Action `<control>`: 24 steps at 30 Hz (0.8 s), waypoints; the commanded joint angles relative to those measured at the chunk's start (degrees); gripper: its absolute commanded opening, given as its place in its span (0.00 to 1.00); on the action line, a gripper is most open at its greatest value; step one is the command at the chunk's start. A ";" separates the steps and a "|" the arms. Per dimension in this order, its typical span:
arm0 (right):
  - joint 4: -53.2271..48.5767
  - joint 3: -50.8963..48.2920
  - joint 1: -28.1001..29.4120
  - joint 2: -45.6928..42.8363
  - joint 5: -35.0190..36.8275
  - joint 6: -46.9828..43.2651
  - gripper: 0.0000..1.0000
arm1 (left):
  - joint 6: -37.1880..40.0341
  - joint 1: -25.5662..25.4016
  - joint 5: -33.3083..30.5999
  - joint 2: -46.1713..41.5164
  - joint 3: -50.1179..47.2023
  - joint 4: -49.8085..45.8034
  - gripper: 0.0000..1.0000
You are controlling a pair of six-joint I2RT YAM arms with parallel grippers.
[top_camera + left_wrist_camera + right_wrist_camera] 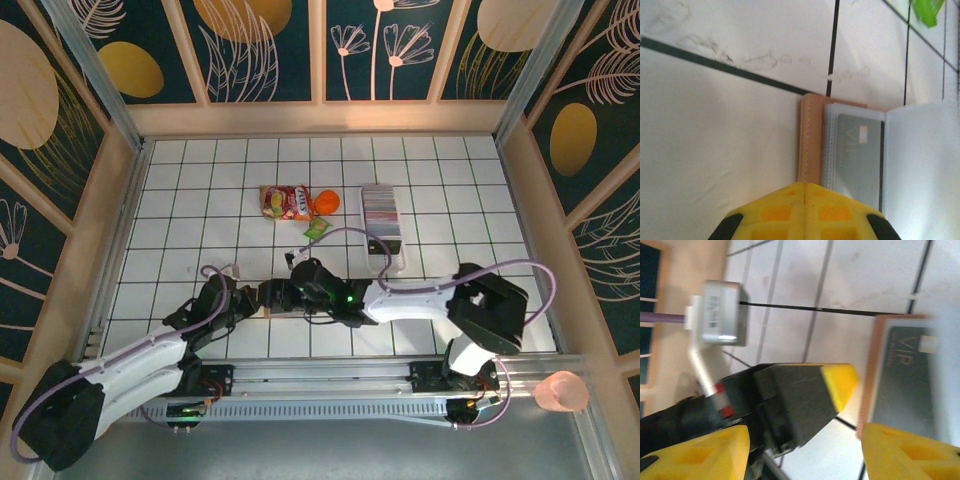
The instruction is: Put the credit cards into the card holder
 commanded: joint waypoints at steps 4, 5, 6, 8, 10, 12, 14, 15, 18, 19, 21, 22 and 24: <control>5.52 -2.09 1.57 -8.19 1.65 -7.10 0.62 | -2.75 -0.26 -3.79 -5.07 -1.57 -2.20 0.00; 4.26 -2.81 1.79 -9.33 4.09 -6.90 0.62 | -2.84 -0.25 -4.18 -5.45 -1.47 -2.71 0.00; 1.38 -3.39 1.83 -10.44 7.33 -5.87 0.62 | -3.02 -0.21 -4.41 -5.61 -1.40 -3.17 0.00; -7.41 -4.39 1.97 -12.20 14.38 -1.58 0.62 | -2.95 -0.30 -4.61 -5.91 -1.23 -3.50 0.00; -16.84 -3.84 1.88 -11.77 18.58 3.32 0.62 | -2.81 -0.24 -4.44 -5.67 -1.18 -3.18 0.00; -23.56 -2.81 1.85 -9.81 18.86 5.87 0.62 | -2.45 -0.25 -3.96 -5.07 -1.10 -2.63 0.00; -26.15 -2.57 1.79 -7.31 17.26 7.17 0.62 | -2.17 -0.28 -3.47 -4.01 -0.85 -2.45 0.00; -26.39 -2.49 1.71 -6.26 16.49 7.63 0.63 | -2.09 -0.26 -3.30 -3.53 -0.77 -2.36 0.00; -25.99 -1.92 1.51 -3.49 14.97 7.94 0.65 | -1.66 -0.21 -2.96 -2.04 -0.39 -2.35 0.00; -25.79 -1.65 1.42 -2.44 14.51 7.66 0.65 | -1.60 -0.21 -2.73 -1.61 -0.39 -2.14 0.00; -25.76 -0.82 1.02 -0.71 13.62 7.27 0.65 | -1.44 -0.26 -2.18 -0.80 -0.39 -1.70 0.00; -25.71 -0.53 0.92 0.14 13.25 7.14 0.65 | -1.36 -0.23 -1.96 -0.53 -0.38 -1.50 0.00; -25.97 0.06 0.68 1.42 12.66 6.92 0.64 | -1.34 -0.24 -1.60 -0.03 -0.43 -1.17 0.00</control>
